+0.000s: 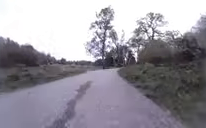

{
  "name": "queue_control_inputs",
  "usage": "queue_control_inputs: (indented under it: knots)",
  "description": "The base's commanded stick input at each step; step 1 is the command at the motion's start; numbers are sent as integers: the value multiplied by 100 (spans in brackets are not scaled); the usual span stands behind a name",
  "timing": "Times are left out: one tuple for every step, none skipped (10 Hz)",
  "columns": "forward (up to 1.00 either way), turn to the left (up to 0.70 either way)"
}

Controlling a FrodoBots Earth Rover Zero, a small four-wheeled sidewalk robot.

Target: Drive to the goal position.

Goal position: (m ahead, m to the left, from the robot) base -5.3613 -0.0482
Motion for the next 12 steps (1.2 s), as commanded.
queue_control_inputs:
  knots:
    - [100, 0]
    - [100, 0]
    - [100, 0]
    - [100, 0]
    - [100, 0]
    - [100, 0]
    - [100, 0]
    - [100, 0]
    - [100, 0]
    - [100, 0]
    - [100, 0]
    - [100, 0]
